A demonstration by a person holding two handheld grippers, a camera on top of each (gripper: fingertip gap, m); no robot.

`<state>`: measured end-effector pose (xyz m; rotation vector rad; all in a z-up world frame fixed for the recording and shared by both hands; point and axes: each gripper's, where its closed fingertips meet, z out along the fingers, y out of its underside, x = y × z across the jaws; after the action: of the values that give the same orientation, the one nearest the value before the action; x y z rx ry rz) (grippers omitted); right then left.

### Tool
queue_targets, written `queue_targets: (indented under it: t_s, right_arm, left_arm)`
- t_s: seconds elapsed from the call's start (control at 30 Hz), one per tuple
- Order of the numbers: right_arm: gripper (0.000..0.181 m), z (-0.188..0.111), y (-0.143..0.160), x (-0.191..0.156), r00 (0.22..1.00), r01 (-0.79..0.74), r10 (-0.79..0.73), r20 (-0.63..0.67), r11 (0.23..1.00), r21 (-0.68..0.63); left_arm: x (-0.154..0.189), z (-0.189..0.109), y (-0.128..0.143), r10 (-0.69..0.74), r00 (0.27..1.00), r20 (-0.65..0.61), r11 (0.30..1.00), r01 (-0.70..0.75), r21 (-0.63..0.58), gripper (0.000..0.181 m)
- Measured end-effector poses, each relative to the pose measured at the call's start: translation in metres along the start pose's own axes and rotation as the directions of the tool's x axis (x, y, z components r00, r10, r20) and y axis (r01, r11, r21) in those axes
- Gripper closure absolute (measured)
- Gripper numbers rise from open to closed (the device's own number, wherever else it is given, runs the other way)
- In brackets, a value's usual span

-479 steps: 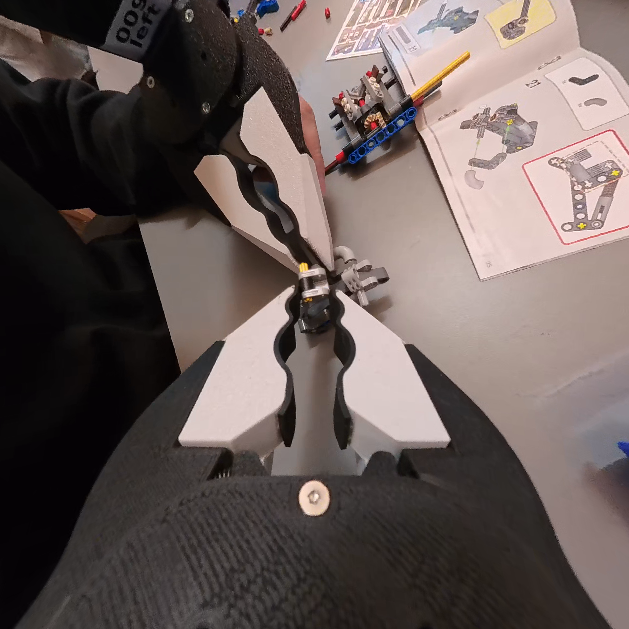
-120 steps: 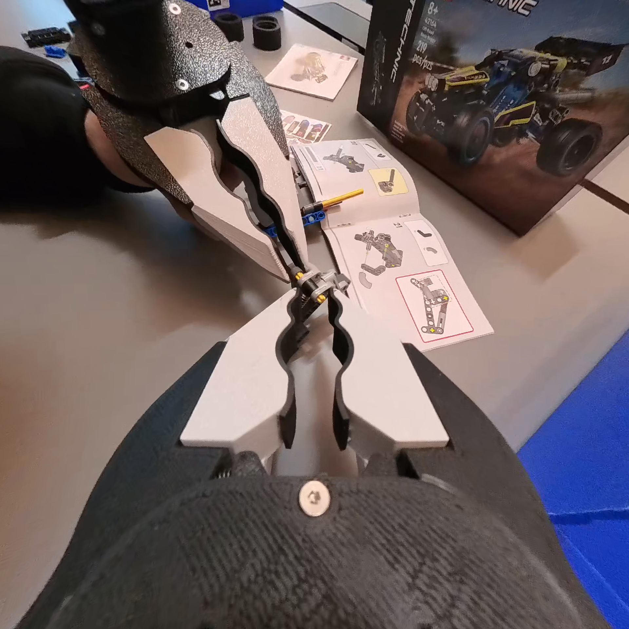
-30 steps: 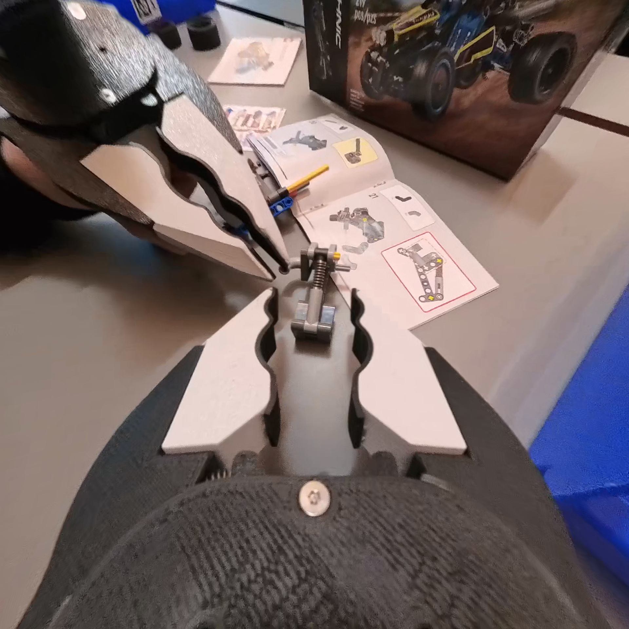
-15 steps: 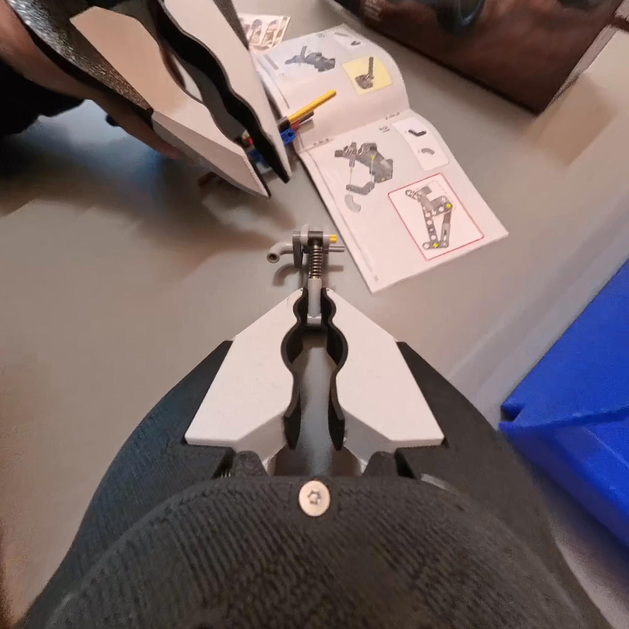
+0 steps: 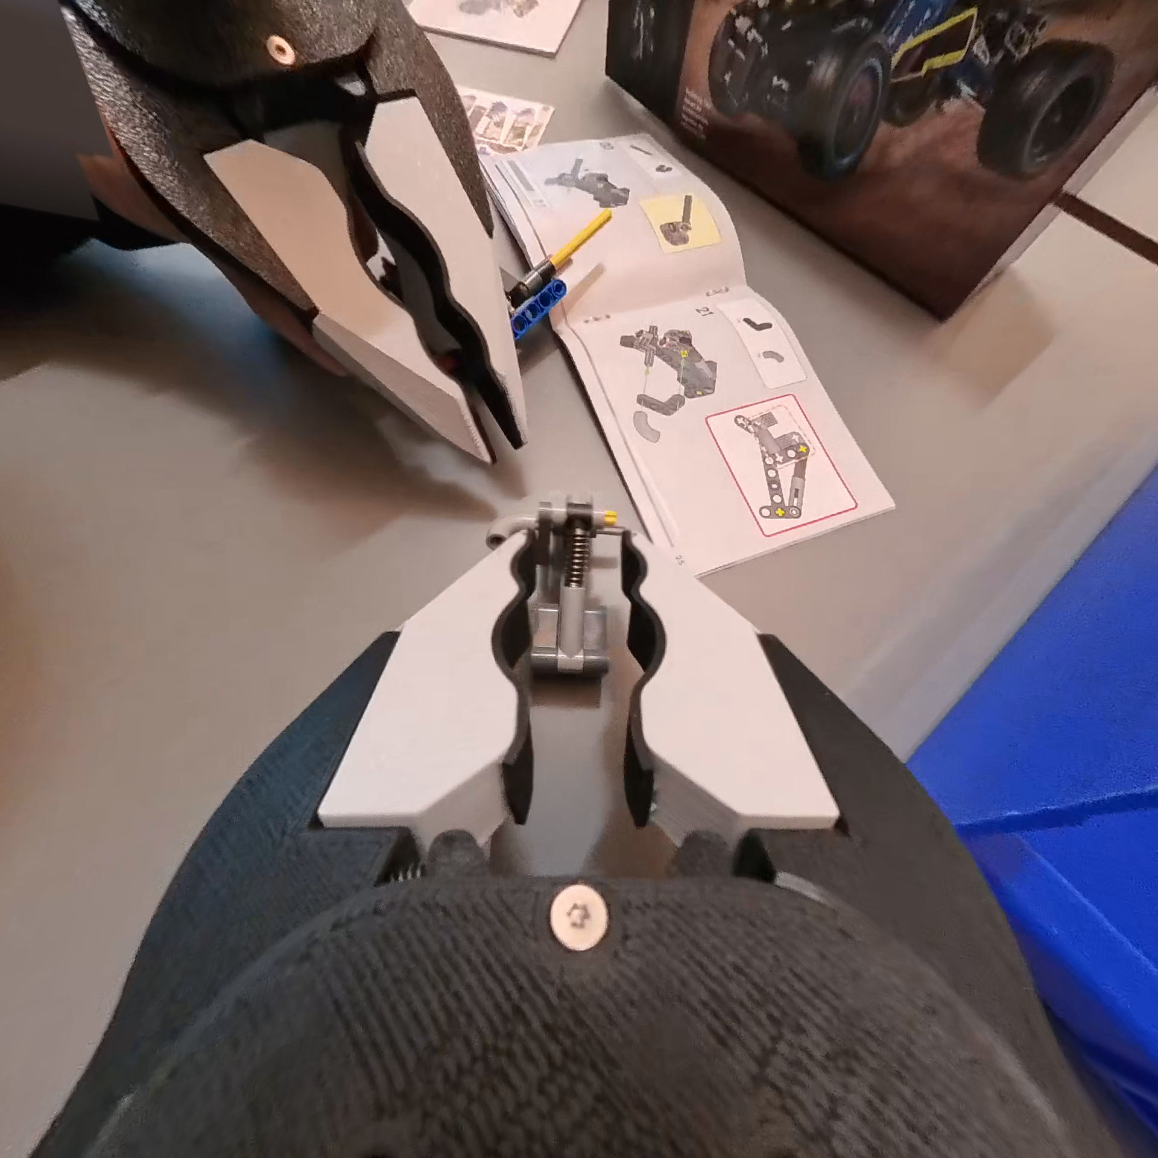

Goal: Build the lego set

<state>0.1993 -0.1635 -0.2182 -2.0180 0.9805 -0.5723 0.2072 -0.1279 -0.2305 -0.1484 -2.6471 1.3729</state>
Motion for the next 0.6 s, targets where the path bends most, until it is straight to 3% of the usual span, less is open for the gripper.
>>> queue_targets:
  t_s: [0.53, 0.6]
  right_arm:
    - [0.170, 0.0045, 0.0025, 0.0020, 1.000, -0.014, 0.014, -0.002, 1.000, 0.010]
    - [0.170, 0.0026, 0.0024, -0.0029, 0.999, -0.029, 0.029, 0.042, 0.999, 0.017]
  left_arm:
    - [-0.0006, -0.0005, -0.0015, 0.000, 1.000, 0.007, 1.000, 0.000, 0.010, 0.179]
    - [-0.0008, -0.0008, -0.0019, -0.002, 1.000, 0.008, 1.000, 0.002, 0.013, 0.179]
